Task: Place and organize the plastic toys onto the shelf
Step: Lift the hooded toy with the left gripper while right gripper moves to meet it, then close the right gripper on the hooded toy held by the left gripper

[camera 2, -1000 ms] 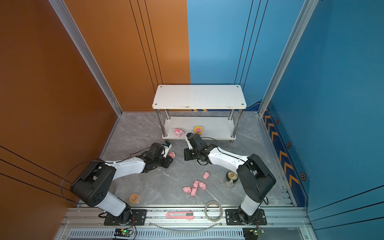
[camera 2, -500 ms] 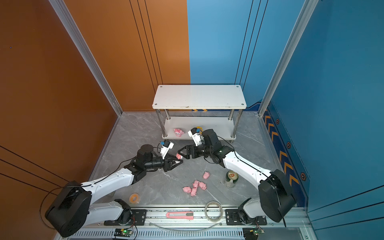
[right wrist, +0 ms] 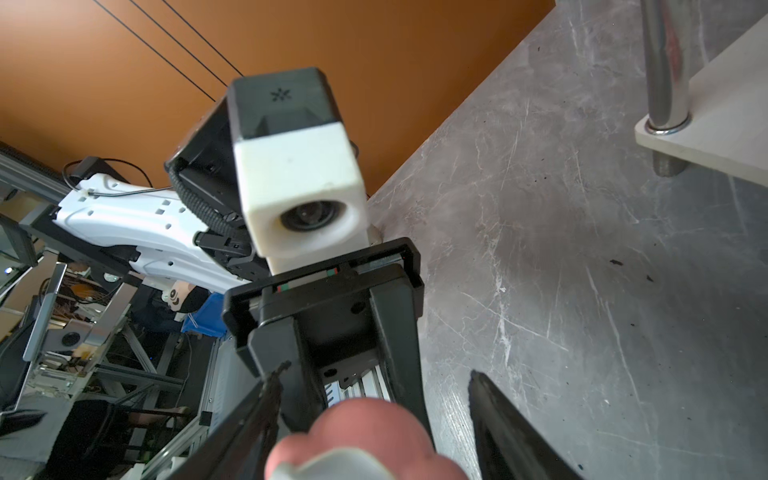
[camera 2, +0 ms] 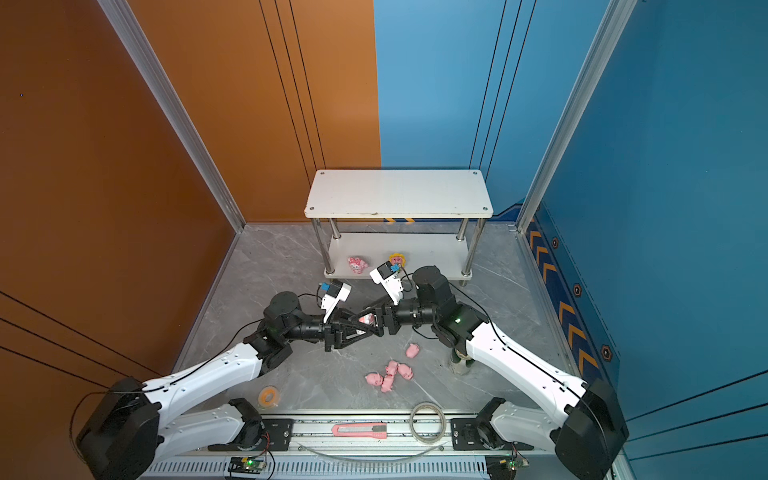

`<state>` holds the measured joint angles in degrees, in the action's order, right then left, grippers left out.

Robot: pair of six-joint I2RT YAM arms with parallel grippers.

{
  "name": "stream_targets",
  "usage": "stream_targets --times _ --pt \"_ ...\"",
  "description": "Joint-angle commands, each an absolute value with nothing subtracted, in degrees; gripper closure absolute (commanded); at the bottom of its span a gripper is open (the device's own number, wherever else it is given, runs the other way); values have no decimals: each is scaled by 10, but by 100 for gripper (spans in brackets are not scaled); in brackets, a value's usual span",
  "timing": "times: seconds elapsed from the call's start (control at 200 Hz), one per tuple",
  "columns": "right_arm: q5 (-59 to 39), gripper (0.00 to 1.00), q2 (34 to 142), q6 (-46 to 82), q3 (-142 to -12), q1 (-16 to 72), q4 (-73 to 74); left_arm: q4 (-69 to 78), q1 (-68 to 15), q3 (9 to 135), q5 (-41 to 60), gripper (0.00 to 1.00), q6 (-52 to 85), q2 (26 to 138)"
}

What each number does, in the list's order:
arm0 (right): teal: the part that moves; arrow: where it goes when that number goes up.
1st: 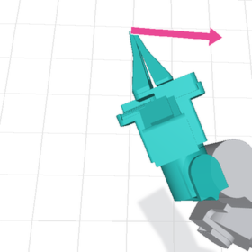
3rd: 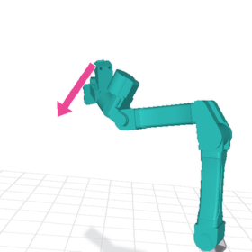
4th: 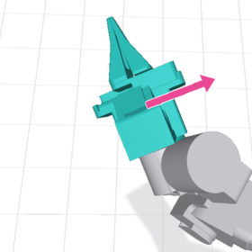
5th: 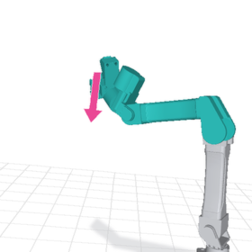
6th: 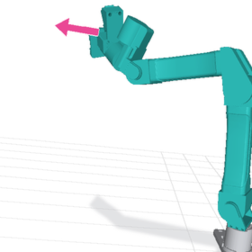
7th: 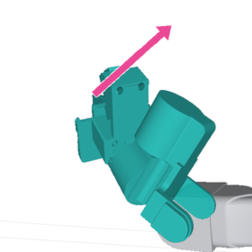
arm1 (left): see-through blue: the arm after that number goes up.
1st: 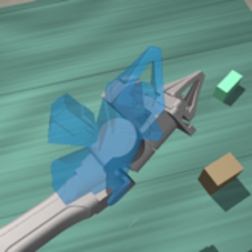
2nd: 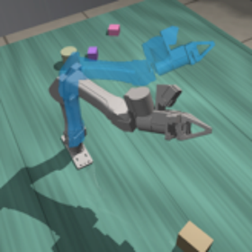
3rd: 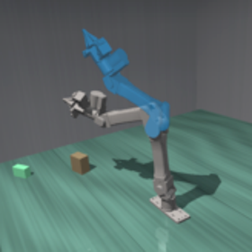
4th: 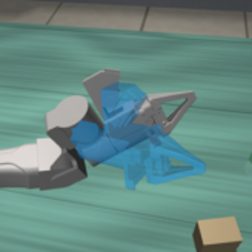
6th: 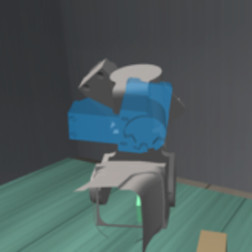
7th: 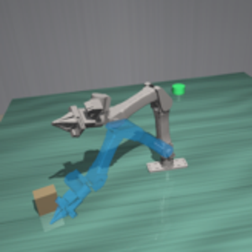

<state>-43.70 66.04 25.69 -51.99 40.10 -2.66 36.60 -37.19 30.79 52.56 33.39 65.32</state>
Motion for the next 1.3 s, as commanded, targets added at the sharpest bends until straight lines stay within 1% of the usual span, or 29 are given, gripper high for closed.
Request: stream_targets --times 0.0,0.13,0.18,0.21,0.27,0.3,0.36,0.431,0.486,0.606,0.671,0.701,0.796,0.906,1.051,1.176,1.297 --pt "-417 37 640 239 -512 397 -79 399 -383 331 550 82 344 640" --pt "-416 45 635 241 -514 397 -93 399 -387 336 548 82 347 643" --pt "-417 45 635 244 -512 397 -92 399 -388 338 547 82 347 643" --pt "-418 41 635 245 -512 397 -93 399 -388 339 547 82 348 644" --pt "-418 29 635 245 -513 416 -94 399 -390 342 547 82 348 645" --pt "-418 26 634 245 -512 419 -95 399 -391 344 548 82 348 647" --pt "-418 22 632 243 -510 424 -94 399 -392 348 548 83 348 649" --pt "-416 21 628 240 -507 428 -95 399 -394 351 549 83 348 653" --pt "-405 25 623 238 -506 430 -97 399 -395 353 550 83 348 655" --pt "-400 37 618 242 -504 426 -94 399 -398 355 551 83 348 661" --pt "-402 38 618 246 -504 422 -91 399 -399 357 554 83 348 664" --pt "-401 36 619 247 -504 419 -91 399 -401 357 555 83 348 666" --pt "-403 25 620 248 -506 408 -95 399 -406 358 558 84 348 669" --pt "-410 20 615 250 -511 406 -92 399 -406 358 560 84 347 668" --pt "-410 19 615 250 -522 406 -91 399 -407 356 562 84 346 670" --pt "-415 16 619 260 -526 405 -67 399 -407 356 566 84 346 676" --pt "-429 17 618 271 -528 405 -49 399 -408 356 566 84 345 680"
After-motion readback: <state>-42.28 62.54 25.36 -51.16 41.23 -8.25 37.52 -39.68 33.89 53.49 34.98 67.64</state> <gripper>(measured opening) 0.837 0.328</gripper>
